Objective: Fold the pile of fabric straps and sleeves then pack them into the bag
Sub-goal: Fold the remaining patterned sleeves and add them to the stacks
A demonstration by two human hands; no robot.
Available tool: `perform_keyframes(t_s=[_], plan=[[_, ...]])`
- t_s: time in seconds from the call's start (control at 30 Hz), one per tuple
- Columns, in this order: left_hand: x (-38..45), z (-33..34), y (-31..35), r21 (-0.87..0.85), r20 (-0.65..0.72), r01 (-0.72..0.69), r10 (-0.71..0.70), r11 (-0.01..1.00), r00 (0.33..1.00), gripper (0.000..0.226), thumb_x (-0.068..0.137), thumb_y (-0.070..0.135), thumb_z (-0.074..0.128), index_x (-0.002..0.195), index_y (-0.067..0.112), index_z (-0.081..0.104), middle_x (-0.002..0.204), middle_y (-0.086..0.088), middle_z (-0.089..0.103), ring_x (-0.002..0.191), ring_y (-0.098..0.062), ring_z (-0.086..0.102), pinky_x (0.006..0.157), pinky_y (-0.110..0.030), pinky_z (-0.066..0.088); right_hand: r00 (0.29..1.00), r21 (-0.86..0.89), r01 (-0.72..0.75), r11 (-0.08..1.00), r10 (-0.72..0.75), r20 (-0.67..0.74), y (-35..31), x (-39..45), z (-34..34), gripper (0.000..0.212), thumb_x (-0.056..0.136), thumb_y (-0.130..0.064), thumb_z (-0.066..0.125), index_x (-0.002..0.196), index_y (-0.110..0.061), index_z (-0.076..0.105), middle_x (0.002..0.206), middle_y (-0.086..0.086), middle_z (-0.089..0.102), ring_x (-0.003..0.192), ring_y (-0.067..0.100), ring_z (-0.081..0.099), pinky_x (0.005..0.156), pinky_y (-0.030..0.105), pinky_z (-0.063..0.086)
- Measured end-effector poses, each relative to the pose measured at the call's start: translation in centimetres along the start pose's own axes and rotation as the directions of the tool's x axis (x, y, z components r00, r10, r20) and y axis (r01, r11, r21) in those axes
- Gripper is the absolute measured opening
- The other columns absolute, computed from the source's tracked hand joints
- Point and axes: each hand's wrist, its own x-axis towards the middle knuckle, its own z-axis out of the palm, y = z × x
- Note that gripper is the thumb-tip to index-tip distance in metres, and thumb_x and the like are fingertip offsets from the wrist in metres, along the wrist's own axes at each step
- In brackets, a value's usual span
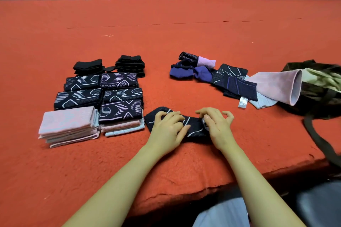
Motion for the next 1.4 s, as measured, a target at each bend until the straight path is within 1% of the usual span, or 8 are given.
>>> perform_keyframes(t_s=[0.1,0.23,0.47,0.73,0.83,1.03,1.2,1.4], plan=[[1.1,-0.2,0.2,-0.005,0.151,0.060,-0.059,0.998,0.987,0.034,0.088,0.035,0.044,0.079,0.012,0.068,0.101,0.000,0.069,0.094,-0.019,0.066,0.090,-0.035,0.027,1.000,-0.079,-0.013,0.997,0.013,0.000,-0.2,-0.3,-0.2,0.021,0.087,-0.030,0.037,0.095,-0.027,0.056,0.089,-0.023,0.056,0.094,-0.007,0.047,0.098,0.033,0.015],[1.3,-0.1,0.4,0.084,0.492,0.166,-0.186,0.983,0.851,0.050,0.100,0.044,0.023,0.145,0.027,0.038,0.154,0.004,0.031,0.140,-0.016,0.028,0.111,-0.043,0.007,0.997,-0.169,0.071,0.983,-0.076,-0.024,0.6,-0.8,-0.7,0.030,0.086,-0.036,0.037,0.100,-0.031,0.064,0.094,-0.020,0.054,0.090,-0.005,0.045,0.083,0.028,0.016],[1.8,0.9,0.4,0.221,0.607,0.306,-0.376,0.926,0.700,0.049,0.101,0.048,0.018,0.149,0.036,0.023,0.159,0.005,0.015,0.147,-0.017,0.005,0.115,-0.045,-0.008,0.998,-0.093,0.029,0.995,-0.034,-0.046,1.5,-1.5,-0.8,0.009,0.085,-0.024,0.051,0.085,-0.032,0.056,0.091,-0.017,0.053,0.088,-0.003,0.048,0.079,0.028,0.018],[1.7,1.2,0.3,0.201,0.508,0.356,-0.408,0.912,0.758,0.043,0.101,0.046,0.026,0.141,0.036,0.040,0.151,0.007,0.033,0.145,-0.015,0.014,0.112,-0.041,-0.004,0.954,0.086,-0.057,0.995,0.080,-0.288,1.4,-0.6,-1.5,0.003,0.087,-0.019,0.052,0.086,-0.021,0.050,0.084,-0.009,0.054,0.077,0.019,0.056,0.079,0.030,0.026],[2.3,1.5,-0.2,0.144,0.433,0.402,-0.423,0.904,0.796,0.032,0.100,0.044,0.036,0.120,0.032,0.057,0.130,0.010,0.051,0.133,-0.014,0.029,0.103,-0.036,0.007,0.970,0.022,-0.060,0.998,0.063,-0.233,1.3,0.0,-1.8,0.010,0.086,-0.034,0.051,0.092,-0.026,0.052,0.091,-0.013,0.056,0.082,0.012,0.056,0.078,0.027,0.022],[2.8,1.8,-0.1,0.148,0.328,0.386,-0.414,0.910,0.849,0.024,0.101,0.037,0.038,0.108,0.024,0.057,0.114,0.008,0.056,0.121,-0.017,0.040,0.090,-0.035,0.014,0.997,-0.135,-0.075,0.988,0.070,-0.037,1.0,-0.5,-0.7,0.056,0.074,-0.064,0.037,0.112,-0.029,0.058,0.107,-0.018,0.057,0.100,0.005,0.048,0.082,0.026,0.015],[5.1,0.4,-0.2,0.086,0.141,0.428,-0.436,0.900,0.889,0.022,0.101,0.034,0.038,0.103,0.019,0.055,0.097,0.003,0.064,0.102,-0.025,0.046,0.084,-0.036,0.017,0.990,-0.008,-0.077,0.997,0.076,-0.116,0.7,-0.2,-1.1,0.026,0.084,-0.046,0.054,0.107,-0.032,0.052,0.097,-0.018,0.058,0.092,-0.012,0.044,0.087,0.031,0.021],[8.9,0.6,-1.5,0.276,0.027,0.330,-0.350,0.903,0.936,0.016,0.089,0.030,0.062,0.094,0.014,0.064,0.080,-0.005,0.066,0.080,-0.032,0.057,0.079,-0.042,0.035,0.932,-0.096,-0.238,0.966,0.199,-0.303,-0.1,2.8,-0.7,0.045,0.090,-0.044,0.053,0.130,-0.023,0.052,0.119,-0.004,0.054,0.109,0.023,0.044,0.085,0.029,0.019]])
